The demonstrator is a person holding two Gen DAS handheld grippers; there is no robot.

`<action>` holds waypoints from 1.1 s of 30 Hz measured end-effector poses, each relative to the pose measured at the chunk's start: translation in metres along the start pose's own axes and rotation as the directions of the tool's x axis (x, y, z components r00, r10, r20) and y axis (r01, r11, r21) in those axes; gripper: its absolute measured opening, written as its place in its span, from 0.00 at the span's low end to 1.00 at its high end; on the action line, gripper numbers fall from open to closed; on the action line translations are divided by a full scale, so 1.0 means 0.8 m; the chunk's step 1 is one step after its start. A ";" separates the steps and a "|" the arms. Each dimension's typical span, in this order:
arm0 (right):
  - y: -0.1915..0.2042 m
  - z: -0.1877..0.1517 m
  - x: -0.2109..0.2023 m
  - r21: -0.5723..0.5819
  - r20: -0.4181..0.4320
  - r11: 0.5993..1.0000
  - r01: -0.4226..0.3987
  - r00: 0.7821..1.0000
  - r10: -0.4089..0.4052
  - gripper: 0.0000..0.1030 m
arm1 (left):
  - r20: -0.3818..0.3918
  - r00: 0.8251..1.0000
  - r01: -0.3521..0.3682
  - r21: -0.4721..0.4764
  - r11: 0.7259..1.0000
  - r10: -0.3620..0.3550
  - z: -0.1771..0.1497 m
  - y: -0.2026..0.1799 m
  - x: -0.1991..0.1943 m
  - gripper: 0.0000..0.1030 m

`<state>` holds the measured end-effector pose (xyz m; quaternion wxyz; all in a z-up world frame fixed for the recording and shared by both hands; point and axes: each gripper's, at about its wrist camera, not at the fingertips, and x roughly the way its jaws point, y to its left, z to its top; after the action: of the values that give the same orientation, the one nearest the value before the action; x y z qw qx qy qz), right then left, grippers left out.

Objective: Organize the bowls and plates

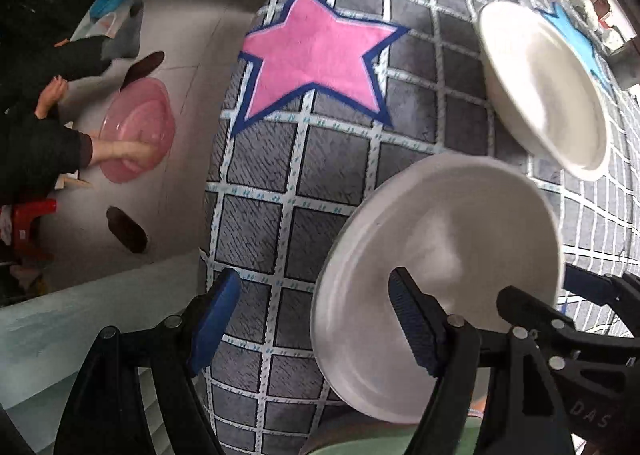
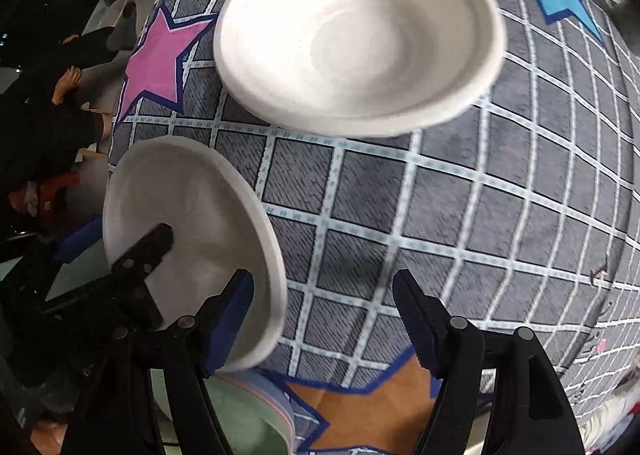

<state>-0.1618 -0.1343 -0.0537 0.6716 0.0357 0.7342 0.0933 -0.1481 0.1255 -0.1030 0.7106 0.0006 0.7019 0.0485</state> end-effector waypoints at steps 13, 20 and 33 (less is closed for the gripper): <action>0.051 0.002 0.040 0.021 -0.028 0.998 -0.059 0.998 0.060 0.22 | 0.000 0.996 0.093 -0.006 0.996 -0.093 0.002 -0.041 -0.006 0.42; 0.037 -0.022 0.053 0.043 -0.076 0.998 -0.036 0.996 0.039 0.22 | -0.019 0.986 0.168 0.000 0.986 -0.168 -0.024 -0.075 -0.010 0.37; 0.053 -0.055 0.041 0.077 -0.061 0.997 0.006 0.998 -0.002 0.22 | 0.017 0.977 0.214 0.010 0.977 -0.214 -0.071 -0.122 -0.054 0.37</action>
<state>-0.2115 -0.0910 -0.0744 0.6474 0.0575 0.7573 0.0643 -0.1985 0.0211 -0.0676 0.7181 -0.0717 0.6916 -0.0311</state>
